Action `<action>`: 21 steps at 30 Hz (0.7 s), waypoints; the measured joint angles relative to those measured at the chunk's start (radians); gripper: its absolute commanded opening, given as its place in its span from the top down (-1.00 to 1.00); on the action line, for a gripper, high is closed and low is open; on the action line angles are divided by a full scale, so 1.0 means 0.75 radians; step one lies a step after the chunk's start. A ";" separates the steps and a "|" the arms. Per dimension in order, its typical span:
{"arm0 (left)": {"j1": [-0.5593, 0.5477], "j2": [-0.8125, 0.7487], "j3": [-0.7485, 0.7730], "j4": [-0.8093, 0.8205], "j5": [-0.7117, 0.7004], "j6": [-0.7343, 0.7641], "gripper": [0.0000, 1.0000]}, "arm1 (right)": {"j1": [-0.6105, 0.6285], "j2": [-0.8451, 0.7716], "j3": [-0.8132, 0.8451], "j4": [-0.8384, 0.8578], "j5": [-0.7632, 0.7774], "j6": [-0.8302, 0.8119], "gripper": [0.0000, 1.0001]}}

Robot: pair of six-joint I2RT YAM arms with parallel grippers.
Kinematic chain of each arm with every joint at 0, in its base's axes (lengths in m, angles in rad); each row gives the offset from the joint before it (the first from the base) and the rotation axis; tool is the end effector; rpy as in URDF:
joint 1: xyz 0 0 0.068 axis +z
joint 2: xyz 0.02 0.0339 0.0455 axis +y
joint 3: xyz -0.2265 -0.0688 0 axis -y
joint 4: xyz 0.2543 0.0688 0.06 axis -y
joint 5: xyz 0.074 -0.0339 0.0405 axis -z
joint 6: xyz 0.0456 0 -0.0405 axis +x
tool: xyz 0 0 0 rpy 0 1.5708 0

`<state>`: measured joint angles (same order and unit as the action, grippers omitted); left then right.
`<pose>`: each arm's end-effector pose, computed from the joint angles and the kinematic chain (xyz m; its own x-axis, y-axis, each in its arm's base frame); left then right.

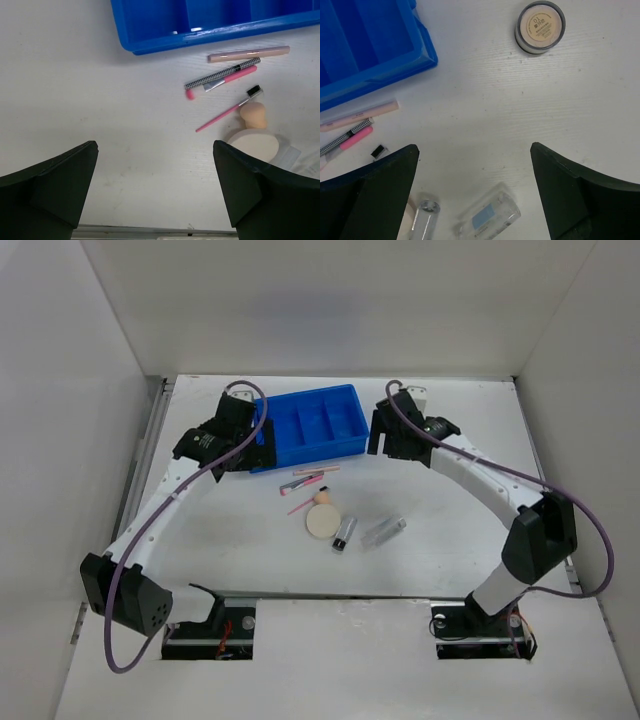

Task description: Organize the makeup

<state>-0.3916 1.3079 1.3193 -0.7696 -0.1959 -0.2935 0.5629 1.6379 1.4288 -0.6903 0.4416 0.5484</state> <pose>0.2815 -0.1067 0.3135 -0.6789 -0.0267 -0.7337 0.0494 0.9954 -0.0819 0.3217 0.1799 0.2552 -0.6993 0.1160 -0.7053 0.1254 0.9914 0.0387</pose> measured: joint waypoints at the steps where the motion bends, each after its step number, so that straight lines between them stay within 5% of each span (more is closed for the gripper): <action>1: -0.010 0.000 -0.002 -0.007 -0.006 -0.005 -1.00 | 0.000 -0.015 -0.010 -0.001 0.002 0.001 -1.00; 21: -0.500 -0.083 -0.040 -0.069 -0.124 -0.217 -0.89 | 0.000 -0.500 -0.343 0.030 0.030 0.031 -1.00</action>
<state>-0.7670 1.2457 1.2896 -0.8215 -0.2886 -0.4561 0.5629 1.2625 1.1713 -0.6678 0.4637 0.5713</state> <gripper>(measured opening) 0.955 0.996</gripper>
